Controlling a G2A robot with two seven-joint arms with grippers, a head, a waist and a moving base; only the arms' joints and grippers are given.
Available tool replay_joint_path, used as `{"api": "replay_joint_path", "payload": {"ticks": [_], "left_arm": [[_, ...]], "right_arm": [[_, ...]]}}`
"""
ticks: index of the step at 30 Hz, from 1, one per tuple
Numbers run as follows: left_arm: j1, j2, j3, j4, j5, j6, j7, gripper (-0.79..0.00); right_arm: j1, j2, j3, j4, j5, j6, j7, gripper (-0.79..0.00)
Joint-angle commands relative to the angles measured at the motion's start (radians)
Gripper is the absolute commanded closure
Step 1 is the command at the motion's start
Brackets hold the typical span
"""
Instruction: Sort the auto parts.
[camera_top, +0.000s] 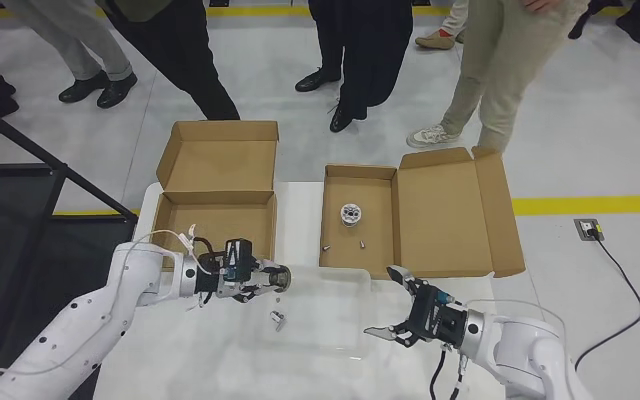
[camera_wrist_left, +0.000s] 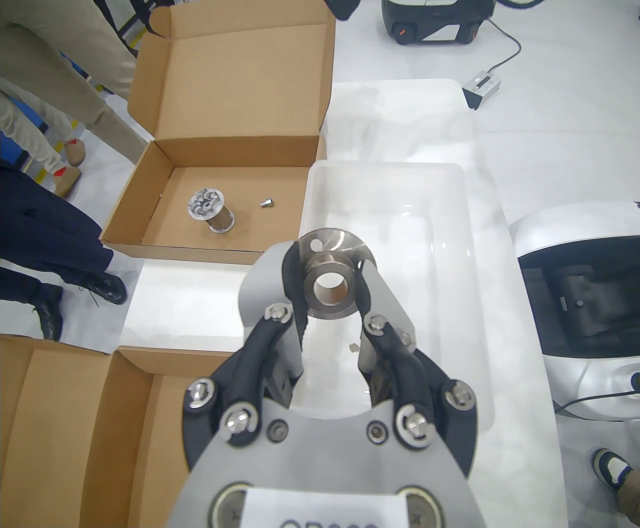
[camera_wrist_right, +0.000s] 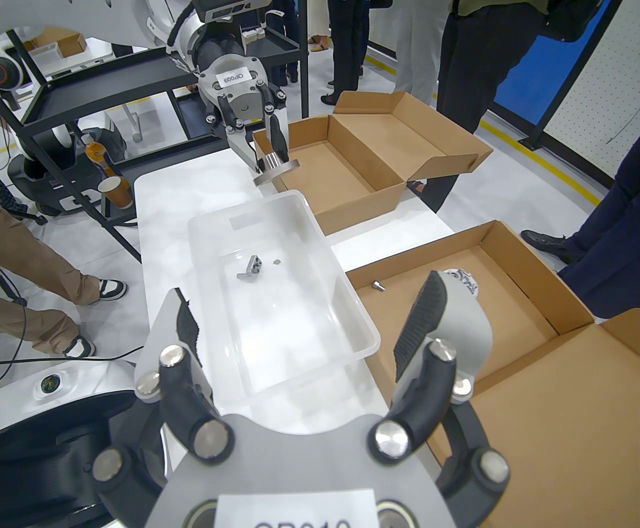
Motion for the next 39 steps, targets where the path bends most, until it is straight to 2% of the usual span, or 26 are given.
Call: {"api": "replay_joint_path", "payload": {"ticks": [1,8,14,20,26,35,39], "left_arm": [[0.000,0.000,0.000,0.000,0.000,0.000,0.000,0.000],[0.028,-0.002,-0.011,0.005,-0.034,0.034,0.002,0.000],[0.066,0.005,-0.066,0.031,-0.091,0.030,0.085,0.000],[0.117,0.019,-0.130,0.078,-0.175,0.000,0.280,0.000],[0.155,0.043,-0.130,0.103,-0.216,0.000,0.518,0.000],[0.195,0.068,-0.115,0.045,-0.498,0.000,0.525,0.000],[0.199,0.077,-0.112,0.048,-0.514,0.000,0.525,0.000]], "right_arm": [[0.000,0.000,0.000,0.000,0.000,0.000,0.000,-0.785],[0.000,0.000,0.000,0.000,0.000,0.000,0.000,-0.785],[0.000,0.000,0.000,0.000,0.000,0.000,0.000,-0.785],[0.000,0.000,0.000,0.000,0.000,0.000,0.000,-0.785],[0.000,0.000,0.000,0.000,0.000,0.000,0.000,-0.785],[0.000,0.000,0.000,0.000,0.000,0.000,0.000,-0.785],[0.000,0.000,0.000,0.000,0.000,0.000,0.000,-0.785]]}}
